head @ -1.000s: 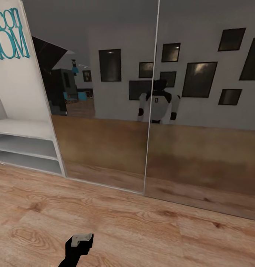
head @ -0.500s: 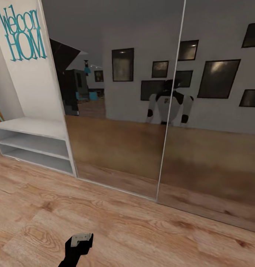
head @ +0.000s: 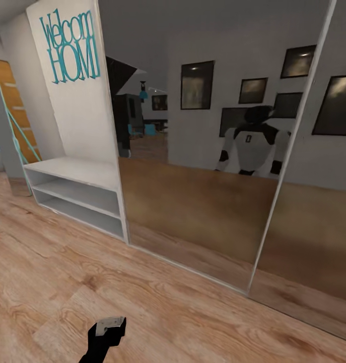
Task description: Pick up the two gym shoes and the two sandals from the corridor floor and place them onto the hallstand (shoe rack) in the corridor, making sure they are on the rack and not on the floor. Arrange them so the two gym shoes are next to each other and the two sandals are next to each other.
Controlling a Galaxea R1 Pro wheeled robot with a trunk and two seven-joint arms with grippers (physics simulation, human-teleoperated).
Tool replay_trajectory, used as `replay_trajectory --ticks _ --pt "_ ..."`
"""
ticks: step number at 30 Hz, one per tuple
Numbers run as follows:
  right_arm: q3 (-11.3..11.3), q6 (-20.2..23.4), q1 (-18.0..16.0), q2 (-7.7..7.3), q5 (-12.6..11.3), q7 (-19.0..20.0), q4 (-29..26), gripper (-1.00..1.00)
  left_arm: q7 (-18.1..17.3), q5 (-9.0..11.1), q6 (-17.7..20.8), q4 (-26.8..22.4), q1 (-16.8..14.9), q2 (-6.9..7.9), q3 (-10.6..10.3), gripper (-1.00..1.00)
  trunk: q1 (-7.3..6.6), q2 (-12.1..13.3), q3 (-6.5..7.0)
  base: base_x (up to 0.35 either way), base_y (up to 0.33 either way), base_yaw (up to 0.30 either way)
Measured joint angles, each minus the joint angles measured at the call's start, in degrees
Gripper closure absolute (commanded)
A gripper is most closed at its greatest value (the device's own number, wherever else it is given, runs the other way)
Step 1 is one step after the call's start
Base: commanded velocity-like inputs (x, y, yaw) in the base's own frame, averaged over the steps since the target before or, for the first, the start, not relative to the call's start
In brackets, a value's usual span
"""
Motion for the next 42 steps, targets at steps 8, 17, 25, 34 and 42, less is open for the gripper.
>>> replay_trajectory --ticks 8,17,25,34,42 --pt "-0.01 0.00 0.00 -0.02 0.00 0.00 -0.01 -1.00 -0.01 0.00 -0.04 -0.04 -0.01 0.00 0.00 -1.00 0.03 0.00 -0.18 0.123 0.096 0.288" --pt "0.00 0.00 0.00 -0.02 0.00 0.00 -0.01 -1.00 -0.04 0.07 -0.05 0.00 0.00 0.00 0.00 -1.00 0.01 0.00 -0.38 0.101 0.020 0.288" --pt "-0.01 0.00 0.00 0.00 0.00 0.00 0.00 -1.00 -0.05 0.08 -0.03 0.01 0.00 0.00 0.00 -1.00 0.00 0.00 -0.55 0.306 0.139 0.288" --pt "0.04 0.00 0.00 0.00 0.00 0.00 0.00 -1.00 -0.06 0.08 -0.02 0.03 0.00 0.00 0.00 -1.00 0.00 0.00 -0.75 0.305 0.187 0.288" --pt "0.07 0.00 0.00 0.00 0.00 0.00 0.00 -1.00 -0.09 0.08 -0.04 0.03 0.00 0.00 0.00 -1.00 0.00 0.00 -0.93 0.301 0.193 0.288"
